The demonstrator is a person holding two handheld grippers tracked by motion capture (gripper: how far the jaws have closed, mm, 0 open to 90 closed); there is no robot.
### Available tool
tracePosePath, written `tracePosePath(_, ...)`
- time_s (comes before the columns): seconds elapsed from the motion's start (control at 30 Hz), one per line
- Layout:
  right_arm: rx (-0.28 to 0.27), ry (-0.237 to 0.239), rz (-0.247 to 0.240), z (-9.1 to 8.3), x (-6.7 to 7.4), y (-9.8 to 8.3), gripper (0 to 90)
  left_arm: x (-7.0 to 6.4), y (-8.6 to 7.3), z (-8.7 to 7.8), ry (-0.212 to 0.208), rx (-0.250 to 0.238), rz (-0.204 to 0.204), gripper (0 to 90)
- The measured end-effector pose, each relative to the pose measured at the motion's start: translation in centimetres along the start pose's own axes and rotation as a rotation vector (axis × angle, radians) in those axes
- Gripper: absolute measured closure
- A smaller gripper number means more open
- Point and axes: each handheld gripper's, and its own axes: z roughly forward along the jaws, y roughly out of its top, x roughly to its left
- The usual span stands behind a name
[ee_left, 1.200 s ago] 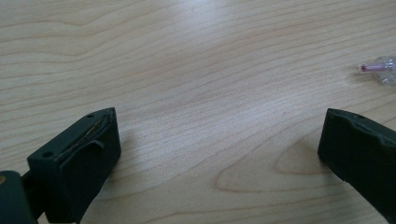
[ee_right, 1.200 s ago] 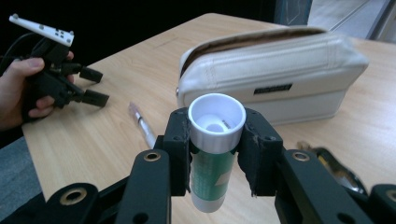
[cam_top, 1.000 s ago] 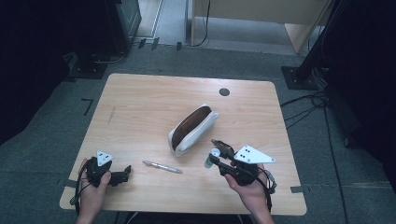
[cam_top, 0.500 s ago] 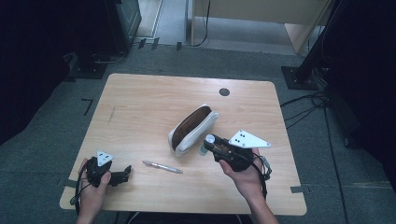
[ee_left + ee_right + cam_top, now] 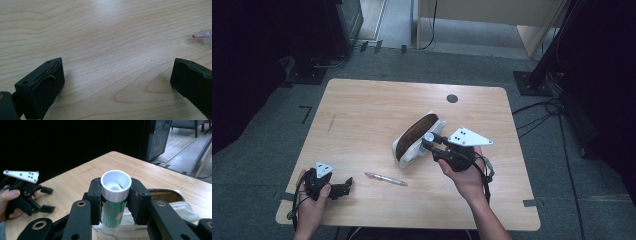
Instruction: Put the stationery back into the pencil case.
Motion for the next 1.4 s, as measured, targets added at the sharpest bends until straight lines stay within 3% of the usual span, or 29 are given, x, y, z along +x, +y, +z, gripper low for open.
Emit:
tracePosePath(0.53, -0.012, -0.011, -0.032, 3.7, 0.2, 1.5, 66.3, 0.0, 0.0, 0.0, -0.005, 0.000, 0.004, 0.0)
tracePosePath(0.87, 0.035, -0.034, -0.035, 6.7, -0.9, 0.3, 66.2, -0.1, 0.0, 0.0, -0.006, -0.003, 0.004, 0.0)
tracePosePath(1.4, 0.093, -0.016, -0.028, 8.9, -0.9, -1.4, 65.9, -0.1, 0.0, 0.0, -0.008, -0.003, 0.004, 0.0)
